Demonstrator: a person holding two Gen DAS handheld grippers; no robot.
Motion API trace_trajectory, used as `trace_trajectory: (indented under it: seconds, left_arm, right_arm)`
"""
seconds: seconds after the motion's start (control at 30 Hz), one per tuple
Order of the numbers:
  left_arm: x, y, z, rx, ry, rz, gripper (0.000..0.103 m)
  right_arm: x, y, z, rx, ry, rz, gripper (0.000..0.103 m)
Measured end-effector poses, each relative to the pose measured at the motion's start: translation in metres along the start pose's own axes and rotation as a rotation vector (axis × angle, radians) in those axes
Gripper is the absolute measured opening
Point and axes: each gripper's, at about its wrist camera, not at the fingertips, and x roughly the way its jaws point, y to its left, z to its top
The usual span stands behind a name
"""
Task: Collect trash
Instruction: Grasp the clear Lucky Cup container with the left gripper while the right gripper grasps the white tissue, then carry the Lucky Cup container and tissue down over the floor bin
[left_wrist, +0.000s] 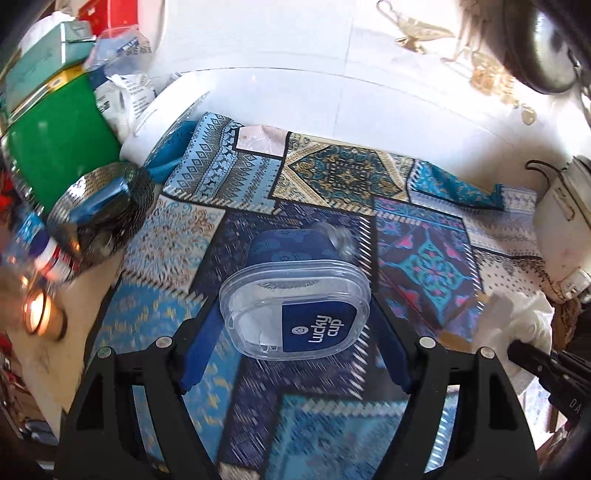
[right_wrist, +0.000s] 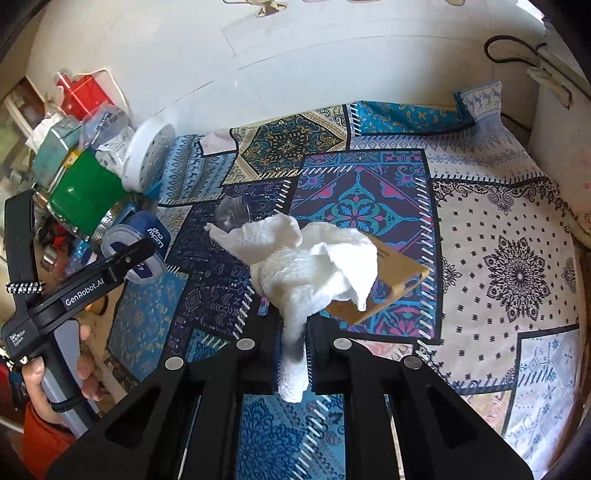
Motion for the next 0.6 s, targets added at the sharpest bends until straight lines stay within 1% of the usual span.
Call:
trace_trajectory:
  seconds: [0.1,0.27,0.47,0.6]
  left_arm:
    - [-0.026,-0.017,-0.024,-0.012,-0.023,0.018,0.077]
    - [-0.057,-0.038,-0.059,-0.031,-0.021,0.013,0.077]
    - [-0.087,-0.055,-0.089,-0.009,-0.025,0.005,0.077]
    - [-0.101,-0.059,-0.105,0.015,-0.024,-0.023,0.077]
  right_arm:
    - [-0.022,-0.006,-0.009,-0.042,-0.017,0.021,0.01]
    - [-0.047,-0.017,-0.021,-0.074,-0.029,0.023,0.01]
    - [-0.069,-0.027,-0.044,-0.061,-0.045,0.012,0.01]
    - [-0.079,-0.027,-0.067,-0.031,-0.044,-0.003,0.01]
